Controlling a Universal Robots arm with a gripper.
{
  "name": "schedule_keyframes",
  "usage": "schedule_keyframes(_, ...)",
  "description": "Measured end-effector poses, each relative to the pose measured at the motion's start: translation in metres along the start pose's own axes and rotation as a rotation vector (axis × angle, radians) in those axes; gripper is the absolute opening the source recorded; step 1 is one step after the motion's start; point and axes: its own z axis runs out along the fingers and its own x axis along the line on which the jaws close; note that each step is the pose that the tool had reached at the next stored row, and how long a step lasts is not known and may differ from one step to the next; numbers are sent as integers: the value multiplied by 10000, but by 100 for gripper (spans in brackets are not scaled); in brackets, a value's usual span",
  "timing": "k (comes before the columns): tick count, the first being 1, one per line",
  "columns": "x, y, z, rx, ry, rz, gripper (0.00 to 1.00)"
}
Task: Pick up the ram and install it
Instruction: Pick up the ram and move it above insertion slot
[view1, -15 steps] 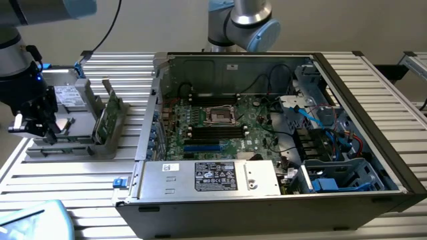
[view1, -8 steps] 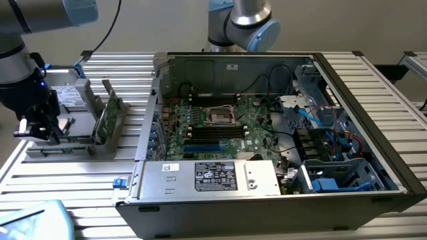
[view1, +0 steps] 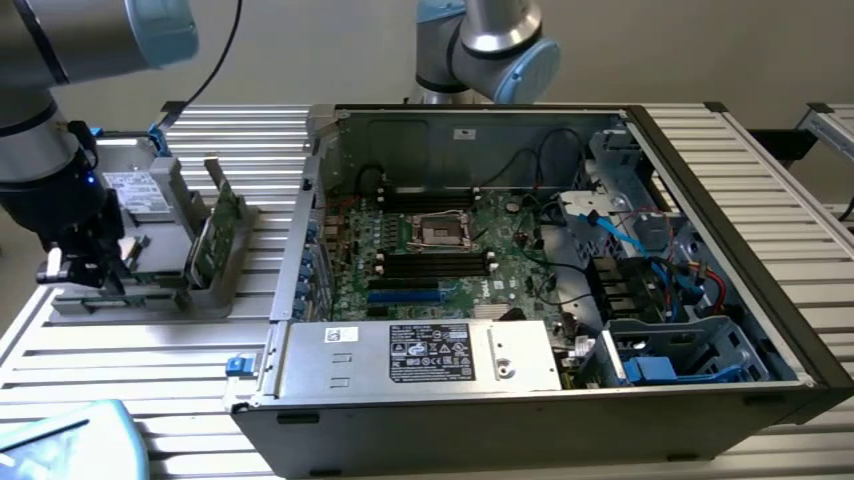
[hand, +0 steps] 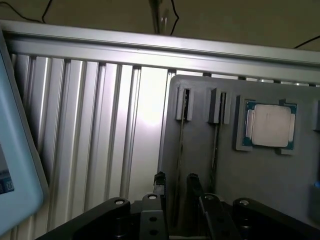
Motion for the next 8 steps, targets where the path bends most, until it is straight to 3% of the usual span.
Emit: schedule_keyframes(8, -3, 16, 146, 8, -82, -42, 31)
